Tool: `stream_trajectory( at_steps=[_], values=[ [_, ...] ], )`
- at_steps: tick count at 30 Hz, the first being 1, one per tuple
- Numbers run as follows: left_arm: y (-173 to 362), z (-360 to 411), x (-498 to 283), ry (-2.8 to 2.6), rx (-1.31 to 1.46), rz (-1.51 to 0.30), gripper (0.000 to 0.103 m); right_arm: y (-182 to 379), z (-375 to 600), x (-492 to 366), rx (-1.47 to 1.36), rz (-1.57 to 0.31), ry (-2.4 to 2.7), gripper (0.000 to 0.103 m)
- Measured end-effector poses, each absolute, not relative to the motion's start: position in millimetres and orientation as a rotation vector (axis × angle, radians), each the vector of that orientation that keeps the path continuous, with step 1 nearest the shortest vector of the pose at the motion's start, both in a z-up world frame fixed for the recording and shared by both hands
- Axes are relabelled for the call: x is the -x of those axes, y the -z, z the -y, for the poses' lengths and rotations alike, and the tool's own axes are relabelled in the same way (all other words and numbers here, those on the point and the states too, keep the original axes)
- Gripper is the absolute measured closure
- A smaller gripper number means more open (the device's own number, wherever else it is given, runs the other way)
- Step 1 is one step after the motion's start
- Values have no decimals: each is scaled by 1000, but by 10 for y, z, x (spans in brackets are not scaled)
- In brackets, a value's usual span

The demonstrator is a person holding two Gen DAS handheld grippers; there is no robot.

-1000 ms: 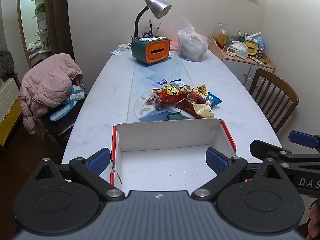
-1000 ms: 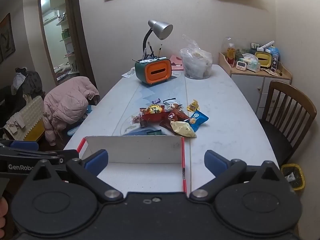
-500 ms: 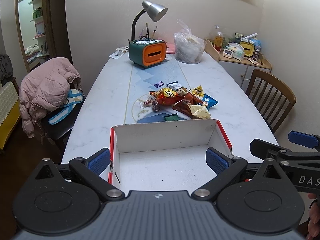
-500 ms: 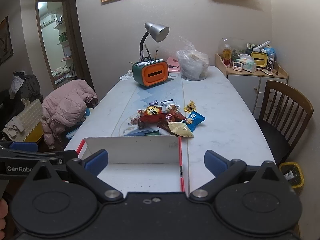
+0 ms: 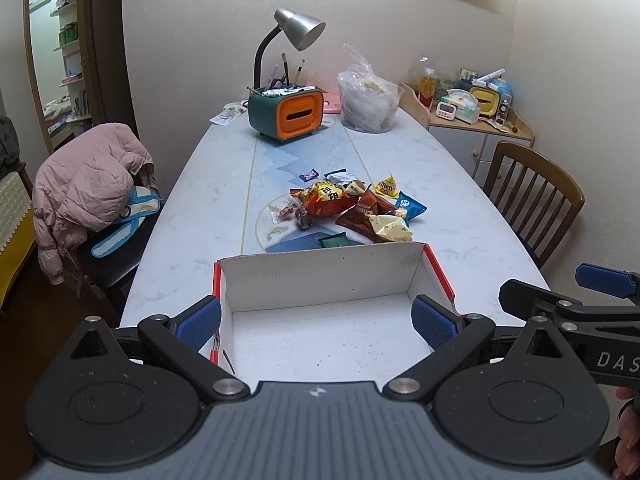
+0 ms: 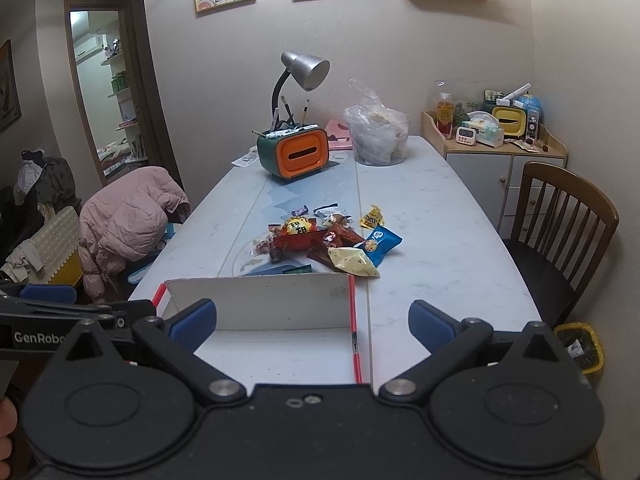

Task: Organize snacks

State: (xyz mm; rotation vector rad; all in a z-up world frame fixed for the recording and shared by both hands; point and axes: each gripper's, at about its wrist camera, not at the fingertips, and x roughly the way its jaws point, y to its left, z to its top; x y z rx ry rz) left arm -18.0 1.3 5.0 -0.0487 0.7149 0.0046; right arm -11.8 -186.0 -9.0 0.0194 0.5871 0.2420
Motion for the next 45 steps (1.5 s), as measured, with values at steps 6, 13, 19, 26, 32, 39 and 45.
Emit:
stream_trajectory(
  at_steps=[6,13,19,26,32,39,45],
  values=[
    [-54,-9,178,6,53,-713,1,94,1861,135,-20,-583,-232,1],
    [-59,1,174,7,52,-714,1,95,1873,134,-21,-583,-232,1],
    [-59,8,172,8,54,-712,1,92,1879,131,-21,-582,-233,1],
    [-41,22,168,9,57,-721,1,103,1888,146,-21,-584,-230,1],
    [-35,42,162,7,56,-726,1,112,1910,144,-23,-585,-231,1],
    [-7,93,123,2,52,-735,1,125,1912,144,-22,-583,-233,1],
    [40,138,12,-10,54,-754,1,169,1968,57,-26,-602,-247,1]
  ],
)
